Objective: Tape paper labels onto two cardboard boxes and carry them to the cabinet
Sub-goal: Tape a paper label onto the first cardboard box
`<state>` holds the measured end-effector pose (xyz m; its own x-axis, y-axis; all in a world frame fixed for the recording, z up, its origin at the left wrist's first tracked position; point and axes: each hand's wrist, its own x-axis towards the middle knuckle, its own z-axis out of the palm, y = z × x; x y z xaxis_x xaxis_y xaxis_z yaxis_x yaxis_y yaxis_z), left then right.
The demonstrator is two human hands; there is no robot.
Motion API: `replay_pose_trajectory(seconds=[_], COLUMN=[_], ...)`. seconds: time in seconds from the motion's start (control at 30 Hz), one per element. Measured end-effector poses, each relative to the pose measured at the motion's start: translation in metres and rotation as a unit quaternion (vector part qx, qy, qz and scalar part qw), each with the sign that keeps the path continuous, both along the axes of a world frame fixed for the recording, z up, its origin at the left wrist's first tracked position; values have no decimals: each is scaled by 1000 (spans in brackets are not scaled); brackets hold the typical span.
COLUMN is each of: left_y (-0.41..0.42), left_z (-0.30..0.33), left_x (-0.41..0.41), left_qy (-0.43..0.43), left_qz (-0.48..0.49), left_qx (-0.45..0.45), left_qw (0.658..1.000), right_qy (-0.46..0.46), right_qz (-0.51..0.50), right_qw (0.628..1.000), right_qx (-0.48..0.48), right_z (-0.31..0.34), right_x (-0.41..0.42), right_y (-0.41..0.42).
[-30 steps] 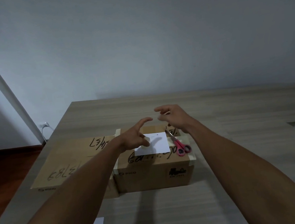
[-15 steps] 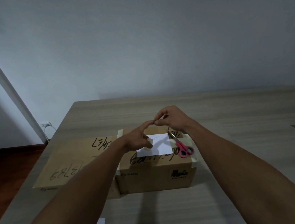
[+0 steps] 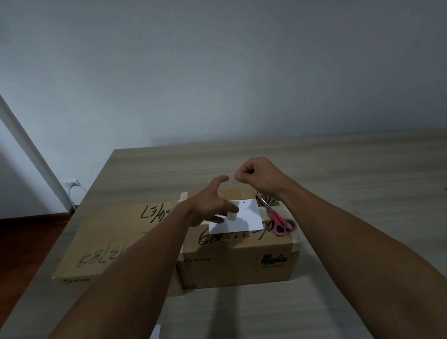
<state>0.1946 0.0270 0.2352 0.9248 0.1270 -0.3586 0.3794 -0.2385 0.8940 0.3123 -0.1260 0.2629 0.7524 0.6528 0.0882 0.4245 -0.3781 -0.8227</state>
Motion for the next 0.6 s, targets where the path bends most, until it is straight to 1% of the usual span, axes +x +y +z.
replay_pose_trajectory(seconds=[0.1,0.17,0.23,0.3,0.37,0.5,0.6], left_y=[10,14,15,15,12,5,3], left_z=[-6,-10,-10,-7,-3,-4,-7], left_x=[-6,-8,-7,-5,-2,4,9], left_qy=[4,-2,-3,-8,-32,-91,-110], left_qz=[62,136,237,297,302,268,256], left_qx=[-35,-87,-174,-260,-305,-300,-315], left_qw=[997,987,956,919,903,911,907], right_qy=[32,46,54,74,98,136,154], right_qz=[-18,-23,-28,-28,-26,-34,-39], right_qw=[999,998,997,996,994,988,986], right_qx=[31,38,41,46,51,58,59], right_z=[1,1,1,2,2,1,-2], right_x=[4,8,10,11,10,8,5], right_y=[0,-1,-1,0,1,3,2])
